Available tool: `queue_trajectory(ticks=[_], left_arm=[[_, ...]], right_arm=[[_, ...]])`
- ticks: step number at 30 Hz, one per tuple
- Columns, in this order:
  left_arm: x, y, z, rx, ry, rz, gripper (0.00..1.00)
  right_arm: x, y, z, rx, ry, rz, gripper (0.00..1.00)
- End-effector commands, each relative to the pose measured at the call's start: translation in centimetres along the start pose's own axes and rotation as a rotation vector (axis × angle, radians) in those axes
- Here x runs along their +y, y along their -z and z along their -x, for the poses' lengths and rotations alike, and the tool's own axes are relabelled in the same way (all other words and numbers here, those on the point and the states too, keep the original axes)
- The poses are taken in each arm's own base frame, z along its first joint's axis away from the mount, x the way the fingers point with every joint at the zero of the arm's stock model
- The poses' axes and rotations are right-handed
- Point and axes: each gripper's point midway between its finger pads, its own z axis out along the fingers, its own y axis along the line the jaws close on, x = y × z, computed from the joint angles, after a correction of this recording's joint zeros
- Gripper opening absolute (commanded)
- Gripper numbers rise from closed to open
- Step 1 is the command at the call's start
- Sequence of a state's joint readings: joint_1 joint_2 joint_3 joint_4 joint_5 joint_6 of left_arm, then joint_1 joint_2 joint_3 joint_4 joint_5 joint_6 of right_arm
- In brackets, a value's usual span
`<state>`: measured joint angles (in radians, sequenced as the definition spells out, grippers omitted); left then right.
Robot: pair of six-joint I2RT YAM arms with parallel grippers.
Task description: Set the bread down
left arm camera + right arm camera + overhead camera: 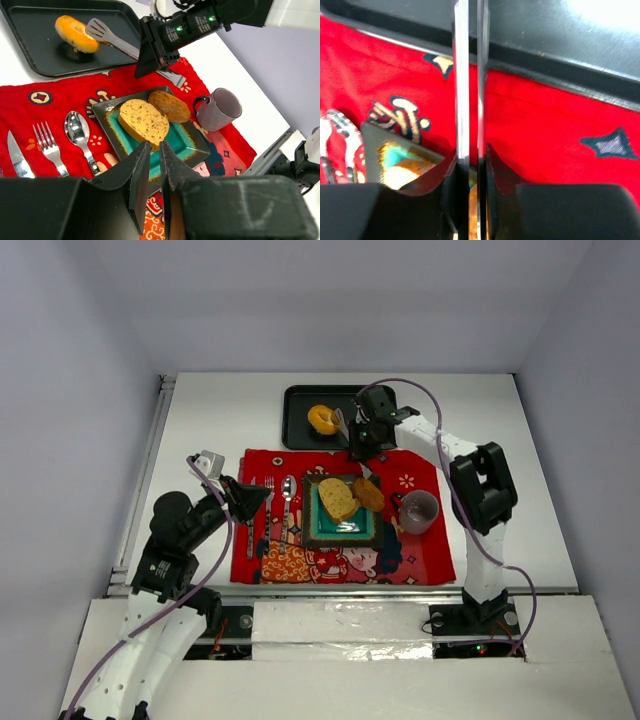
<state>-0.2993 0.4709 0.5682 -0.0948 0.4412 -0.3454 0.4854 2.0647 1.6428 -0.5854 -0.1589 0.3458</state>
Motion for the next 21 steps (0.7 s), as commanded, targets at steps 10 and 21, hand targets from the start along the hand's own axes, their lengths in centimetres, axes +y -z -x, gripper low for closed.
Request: queue_trajectory(ticks=[10,21], left_arm=[[0.4,-0.3,1.0,-0.04,-0.017,0.015,0.12],[1.6,-0.2,1.4,-0.055,-0.011,0.083,0.12]], right_arm=[[7.3,13.2,-1.4,-0.236,0.021,0.302,0.2],[8.7,16.2,-21.4,-0.037,0.059,0.258,0.2]])
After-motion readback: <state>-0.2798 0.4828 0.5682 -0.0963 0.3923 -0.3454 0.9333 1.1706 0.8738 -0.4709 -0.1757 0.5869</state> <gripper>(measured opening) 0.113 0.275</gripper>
